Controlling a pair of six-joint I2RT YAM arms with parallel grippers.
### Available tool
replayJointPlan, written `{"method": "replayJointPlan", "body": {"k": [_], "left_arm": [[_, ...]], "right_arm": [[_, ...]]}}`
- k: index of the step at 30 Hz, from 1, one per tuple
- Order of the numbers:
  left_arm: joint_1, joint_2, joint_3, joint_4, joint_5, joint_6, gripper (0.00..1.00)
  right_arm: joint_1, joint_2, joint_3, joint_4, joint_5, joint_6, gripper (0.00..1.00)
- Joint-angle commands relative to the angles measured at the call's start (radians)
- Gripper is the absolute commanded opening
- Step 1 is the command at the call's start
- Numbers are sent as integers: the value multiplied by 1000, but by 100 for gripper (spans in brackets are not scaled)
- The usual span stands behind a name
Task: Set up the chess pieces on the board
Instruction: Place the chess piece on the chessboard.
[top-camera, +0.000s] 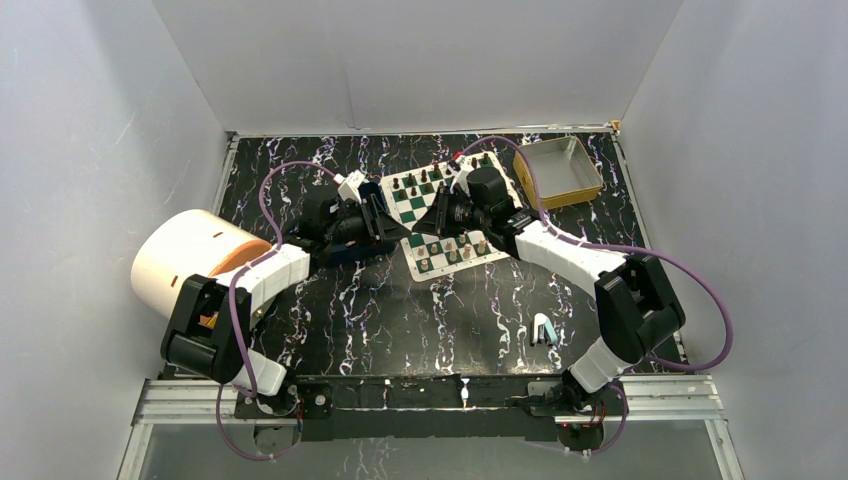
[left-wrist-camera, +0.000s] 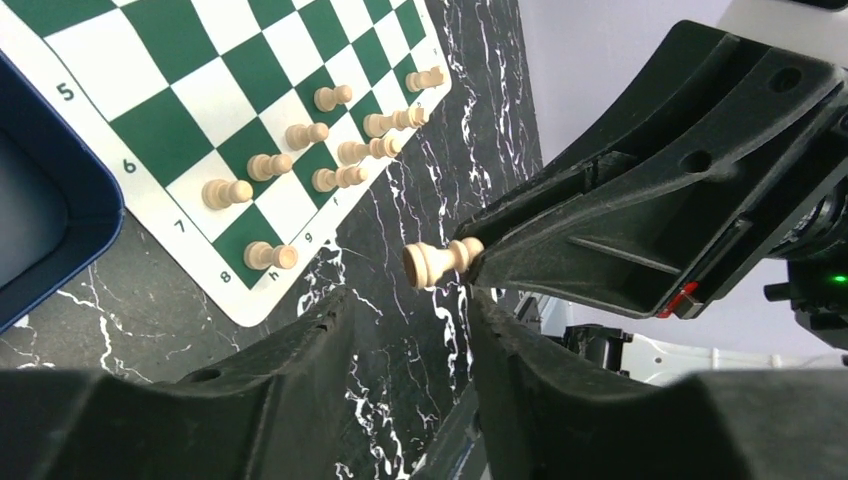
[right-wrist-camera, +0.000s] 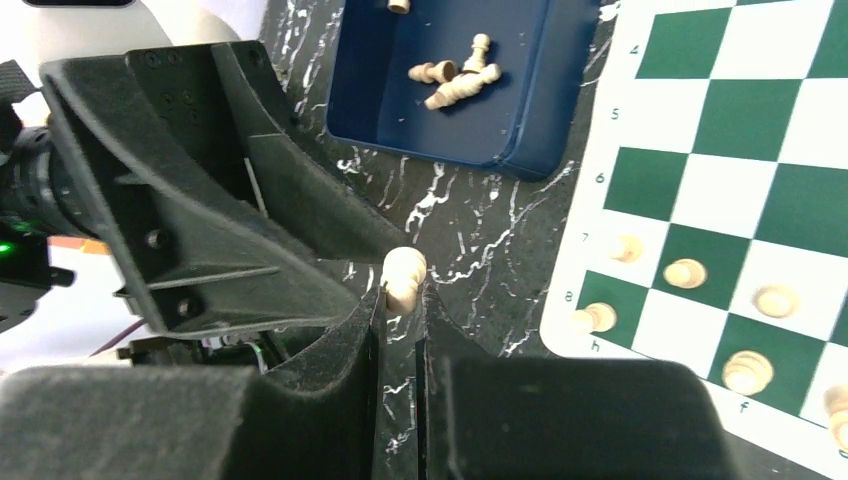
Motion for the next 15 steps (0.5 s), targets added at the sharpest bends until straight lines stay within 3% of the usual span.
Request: {"method": "replayJointPlan", "body": {"k": [1, 2, 4, 9, 15], "left_arm": [[6, -17, 55, -64, 2, 53, 56], [5, -19, 62, -76, 2, 64, 64], [6, -23, 73, -105, 0, 88, 90], [6, -36, 130, -242, -26, 240, 92], [5, -63, 208, -500, -186, 505, 92]], "right_arm": [[1, -42, 56, -43, 69, -76, 10], [-3, -48, 65, -67, 88, -98, 10], [-9, -61, 78, -117, 125, -138, 10], [-54, -106, 89, -243, 225, -239, 9], [-169, -99, 109, -386, 282, -344, 9]]}}
